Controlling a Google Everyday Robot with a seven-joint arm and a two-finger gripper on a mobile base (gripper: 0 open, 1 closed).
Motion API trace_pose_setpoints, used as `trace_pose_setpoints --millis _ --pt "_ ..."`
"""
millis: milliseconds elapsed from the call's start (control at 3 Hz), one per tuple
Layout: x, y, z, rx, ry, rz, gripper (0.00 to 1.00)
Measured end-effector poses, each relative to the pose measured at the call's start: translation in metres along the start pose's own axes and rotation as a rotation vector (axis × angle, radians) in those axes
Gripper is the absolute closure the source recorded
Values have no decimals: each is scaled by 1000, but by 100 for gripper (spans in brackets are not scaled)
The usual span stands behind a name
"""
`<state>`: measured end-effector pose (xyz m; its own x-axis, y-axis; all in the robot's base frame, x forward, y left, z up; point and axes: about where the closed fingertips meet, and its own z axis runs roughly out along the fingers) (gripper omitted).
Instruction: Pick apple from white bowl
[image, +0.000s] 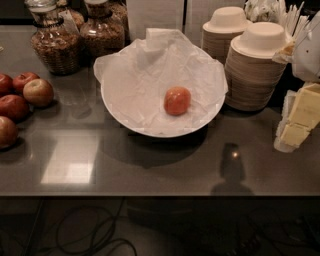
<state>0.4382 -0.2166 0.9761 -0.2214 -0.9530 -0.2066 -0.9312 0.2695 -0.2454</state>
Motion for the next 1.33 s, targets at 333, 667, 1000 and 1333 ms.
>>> trace_pose_setpoints --millis 333,667,1000,1333 --pt "-5 -2 3 13 -2 -9 0" --pt "-31 -17 25 7 -57 -40 0" --pt "-65 -32 42 28 -128 -93 0" --pt "-65 -32 43 28 -128 -93 0"
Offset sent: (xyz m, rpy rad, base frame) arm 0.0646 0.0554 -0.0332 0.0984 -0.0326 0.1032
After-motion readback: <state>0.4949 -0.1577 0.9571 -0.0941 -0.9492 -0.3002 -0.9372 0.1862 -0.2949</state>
